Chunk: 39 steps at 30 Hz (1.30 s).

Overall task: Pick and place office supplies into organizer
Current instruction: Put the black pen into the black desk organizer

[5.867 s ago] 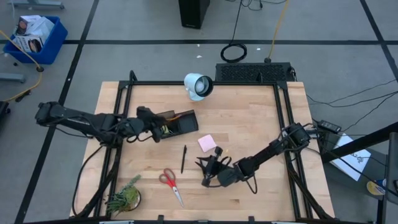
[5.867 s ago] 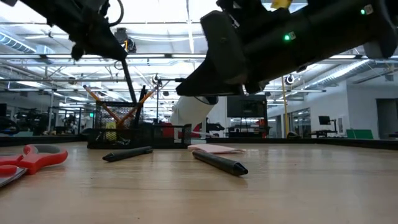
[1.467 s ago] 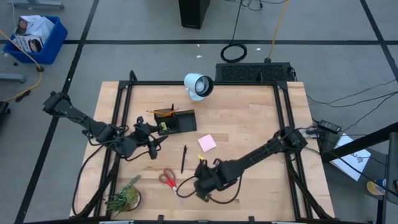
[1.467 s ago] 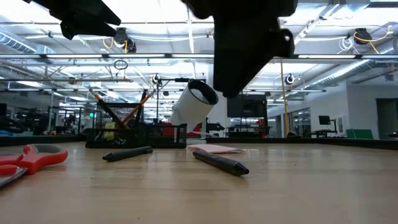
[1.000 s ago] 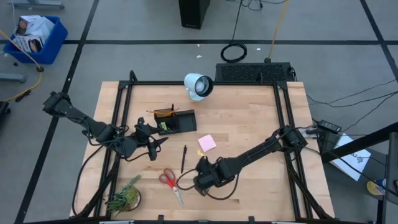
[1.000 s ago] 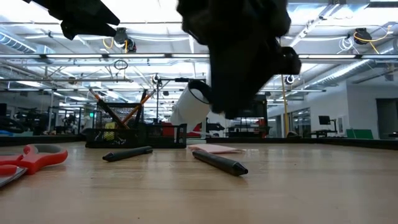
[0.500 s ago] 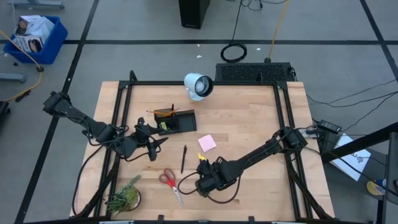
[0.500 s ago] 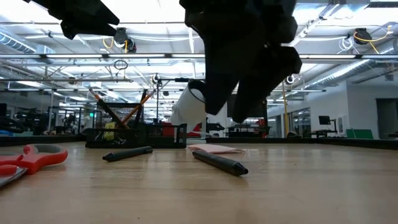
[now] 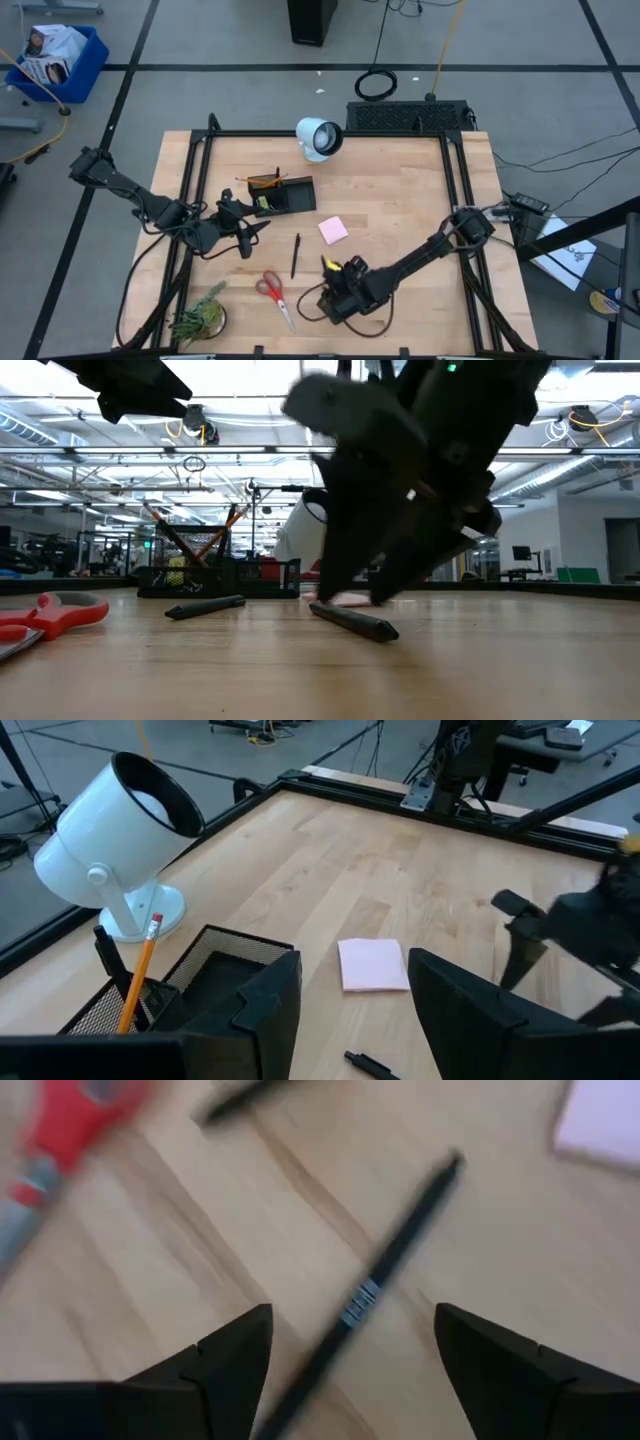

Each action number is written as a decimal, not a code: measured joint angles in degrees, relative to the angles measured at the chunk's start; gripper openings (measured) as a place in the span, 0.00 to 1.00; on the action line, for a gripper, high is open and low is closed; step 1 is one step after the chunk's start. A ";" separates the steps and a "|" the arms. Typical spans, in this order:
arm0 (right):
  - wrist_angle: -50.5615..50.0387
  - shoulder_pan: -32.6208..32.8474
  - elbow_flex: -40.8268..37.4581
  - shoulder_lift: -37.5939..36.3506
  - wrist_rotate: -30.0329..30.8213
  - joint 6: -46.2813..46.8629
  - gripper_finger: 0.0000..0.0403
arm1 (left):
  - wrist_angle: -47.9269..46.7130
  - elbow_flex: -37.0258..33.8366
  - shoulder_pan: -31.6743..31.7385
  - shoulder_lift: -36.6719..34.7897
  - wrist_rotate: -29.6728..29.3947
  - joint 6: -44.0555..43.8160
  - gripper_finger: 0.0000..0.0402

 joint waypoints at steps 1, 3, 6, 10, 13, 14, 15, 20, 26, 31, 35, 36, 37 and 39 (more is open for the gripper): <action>1.35 0.65 -0.40 0.00 2.29 0.06 0.66 | 0.00 0.00 0.00 0.00 0.00 0.00 0.47; 3.80 1.84 -1.32 0.00 6.79 -0.17 0.65 | 0.04 0.00 0.00 0.00 0.00 -0.02 0.47; 8.69 3.19 -3.24 0.00 10.96 -0.52 0.64 | 0.02 0.00 0.01 0.00 0.00 -0.13 0.47; 13.32 4.01 -6.86 0.00 12.72 1.18 0.61 | 0.04 0.00 0.04 0.00 -0.02 -0.90 0.47; 14.97 4.31 -9.39 0.00 13.13 1.70 0.59 | 0.07 0.00 0.05 0.00 -0.04 -0.98 0.47; 15.33 4.37 -10.06 0.00 13.13 2.13 0.58 | 0.07 0.01 0.05 0.00 -0.04 -0.97 0.47; 15.99 4.38 -10.61 0.01 12.88 2.40 0.58 | 0.07 0.00 0.05 0.00 -0.04 -0.96 0.47; 18.06 4.47 -10.78 2.52 13.06 1.04 0.54 | 0.28 0.02 0.05 0.00 -0.09 -0.98 0.47; 16.37 4.32 -10.73 3.72 12.33 2.05 0.47 | 0.87 0.02 0.04 0.00 -0.07 -1.04 0.47; 13.77 4.27 -10.78 3.89 11.49 0.01 0.39 | 1.18 0.02 0.03 0.00 -0.07 -0.99 0.47; 12.17 4.27 -11.23 3.96 11.30 -3.94 0.31 | 1.17 0.02 0.00 0.00 -0.04 -1.00 0.47; 12.05 4.27 -11.43 3.96 11.15 -5.18 0.30 | 1.16 0.02 0.00 0.00 -0.04 -1.01 0.47; 12.00 4.27 -11.77 3.98 11.01 -6.29 0.28 | 1.16 0.02 0.00 0.00 -0.04 -1.03 0.47; 12.90 4.25 -13.01 3.96 10.75 -8.67 0.24 | 1.16 0.02 0.05 0.00 -0.02 -1.34 0.47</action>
